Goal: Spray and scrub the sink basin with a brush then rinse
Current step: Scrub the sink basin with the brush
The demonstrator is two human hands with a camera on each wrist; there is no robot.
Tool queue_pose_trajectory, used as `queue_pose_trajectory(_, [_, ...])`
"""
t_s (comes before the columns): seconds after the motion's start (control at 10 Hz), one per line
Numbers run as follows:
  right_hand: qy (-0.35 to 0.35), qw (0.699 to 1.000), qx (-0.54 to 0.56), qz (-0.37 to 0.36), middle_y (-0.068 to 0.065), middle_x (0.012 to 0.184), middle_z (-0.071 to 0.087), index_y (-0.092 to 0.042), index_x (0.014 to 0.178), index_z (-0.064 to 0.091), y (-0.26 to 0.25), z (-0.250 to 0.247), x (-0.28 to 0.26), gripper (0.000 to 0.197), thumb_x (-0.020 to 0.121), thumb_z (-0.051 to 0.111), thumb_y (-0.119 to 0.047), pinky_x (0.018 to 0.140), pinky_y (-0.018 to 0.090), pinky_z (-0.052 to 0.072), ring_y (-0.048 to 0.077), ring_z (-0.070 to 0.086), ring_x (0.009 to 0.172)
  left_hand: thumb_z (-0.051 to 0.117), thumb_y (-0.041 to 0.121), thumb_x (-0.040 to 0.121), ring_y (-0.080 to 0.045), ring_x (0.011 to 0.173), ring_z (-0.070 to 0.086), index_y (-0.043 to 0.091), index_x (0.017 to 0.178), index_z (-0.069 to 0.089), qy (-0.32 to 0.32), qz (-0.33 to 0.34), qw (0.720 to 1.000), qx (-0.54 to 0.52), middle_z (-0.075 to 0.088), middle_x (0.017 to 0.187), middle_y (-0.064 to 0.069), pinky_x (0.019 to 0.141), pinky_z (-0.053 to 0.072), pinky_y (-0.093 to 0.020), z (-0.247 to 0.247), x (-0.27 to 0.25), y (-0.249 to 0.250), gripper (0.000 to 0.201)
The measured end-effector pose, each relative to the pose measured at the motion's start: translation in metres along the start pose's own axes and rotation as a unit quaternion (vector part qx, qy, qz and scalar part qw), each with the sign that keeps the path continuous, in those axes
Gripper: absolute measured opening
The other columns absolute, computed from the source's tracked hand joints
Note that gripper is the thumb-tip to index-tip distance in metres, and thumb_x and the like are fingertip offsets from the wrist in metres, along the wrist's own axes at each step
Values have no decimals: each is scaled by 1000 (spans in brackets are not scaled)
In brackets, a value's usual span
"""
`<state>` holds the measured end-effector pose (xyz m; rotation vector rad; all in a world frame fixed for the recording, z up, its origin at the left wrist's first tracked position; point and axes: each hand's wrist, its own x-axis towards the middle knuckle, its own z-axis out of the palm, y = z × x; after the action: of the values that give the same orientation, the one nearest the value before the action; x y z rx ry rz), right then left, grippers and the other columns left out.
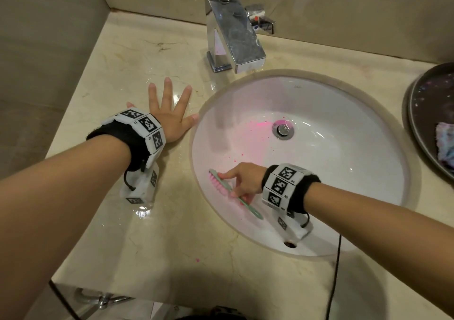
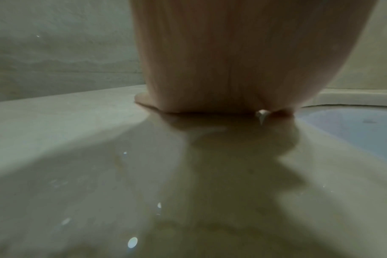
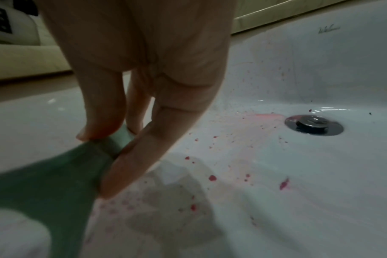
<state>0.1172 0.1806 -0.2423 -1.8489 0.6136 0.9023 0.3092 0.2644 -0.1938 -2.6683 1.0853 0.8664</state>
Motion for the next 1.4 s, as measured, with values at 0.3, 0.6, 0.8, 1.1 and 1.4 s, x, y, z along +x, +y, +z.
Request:
queue_pose_trajectory(0.3, [39, 999, -25, 0, 1, 101, 63, -23, 141, 41, -8, -6, 4, 68, 82, 70, -10, 80, 28, 53, 12, 55, 59, 16, 68, 89, -26, 140, -28, 51, 140, -19, -5, -1, 1000, 1, -33, 151, 9, 103, -6, -70, 0, 0, 0, 64])
queue_pose_trajectory(0.6, [39, 993, -110, 2, 15, 129, 57, -27, 142, 40, 2, -4, -3, 66, 83, 69, -16, 93, 26, 42, 14, 48, 87, 16, 68, 89, -25, 140, -28, 50, 141, -18, -10, 0, 1000, 0, -33, 151, 8, 103, -6, -70, -2, -2, 1, 65])
queue_pose_trajectory(0.8, [-10, 998, -61, 2, 0, 81, 62, -27, 141, 40, 11, -3, -5, 67, 83, 70, -12, 82, 34, 55, 16, 55, 59, 16, 69, 88, -26, 140, -28, 50, 141, -17, -9, -1, 1000, -3, -32, 151, 8, 102, -7, -70, -2, -1, 2, 66])
queue_pose_trajectory(1.1, [-1, 974, -226, 17, 9, 128, 58, -26, 144, 35, 31, -2, -30, 63, 88, 63, -20, 93, 25, 40, 26, 55, 114, 15, 70, 87, -26, 140, -29, 51, 140, -20, -7, 1, 1000, -3, -34, 150, 8, 102, -6, -71, 0, 1, 0, 66])
queue_pose_trajectory(1.4, [-73, 970, -229, 24, -1, 90, 58, -25, 143, 37, 40, 0, -56, 62, 88, 63, -17, 69, 17, 38, 13, 47, 90, 16, 68, 89, -26, 140, -28, 49, 141, -18, 0, 3, 1000, -6, -32, 151, 7, 102, -6, -71, 0, 1, 0, 65])
